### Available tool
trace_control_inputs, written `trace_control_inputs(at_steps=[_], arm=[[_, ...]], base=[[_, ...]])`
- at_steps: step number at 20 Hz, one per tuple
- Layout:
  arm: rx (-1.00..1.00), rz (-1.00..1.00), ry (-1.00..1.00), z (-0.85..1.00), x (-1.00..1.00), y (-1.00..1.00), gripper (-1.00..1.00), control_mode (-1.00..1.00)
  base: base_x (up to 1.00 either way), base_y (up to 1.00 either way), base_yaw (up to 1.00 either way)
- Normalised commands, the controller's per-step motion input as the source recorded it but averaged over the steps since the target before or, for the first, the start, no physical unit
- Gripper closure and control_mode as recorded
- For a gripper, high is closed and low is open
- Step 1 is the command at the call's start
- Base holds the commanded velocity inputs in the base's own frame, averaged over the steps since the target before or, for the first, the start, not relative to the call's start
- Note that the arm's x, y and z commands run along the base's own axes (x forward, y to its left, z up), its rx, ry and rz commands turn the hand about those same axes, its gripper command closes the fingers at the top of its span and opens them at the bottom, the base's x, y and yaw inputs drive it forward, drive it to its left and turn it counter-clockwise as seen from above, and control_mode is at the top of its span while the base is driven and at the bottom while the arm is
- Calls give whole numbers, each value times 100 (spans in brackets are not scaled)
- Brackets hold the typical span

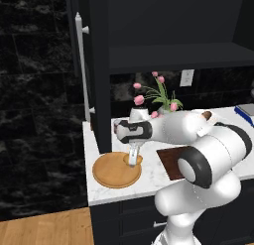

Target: From the different types of pastries on the counter, select a croissant and place it on the cutting board. Then retrieve a jar of jam from the cabinet and place it alongside the croissant on the cutting board.

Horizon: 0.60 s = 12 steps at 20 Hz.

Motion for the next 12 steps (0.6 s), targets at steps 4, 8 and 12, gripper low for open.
trace_control_inputs(at_steps=[4, 8, 12], arm=[[-2, 0, 11, 21, 1, -70, 100, -100], [0, 0, 8, 20, 0, -64, 100, -100], [0, 0, 6, 18, -1, -49, 100, -100]], base=[[0, 0, 0], [0, 0, 0], [0, 0, 0]])
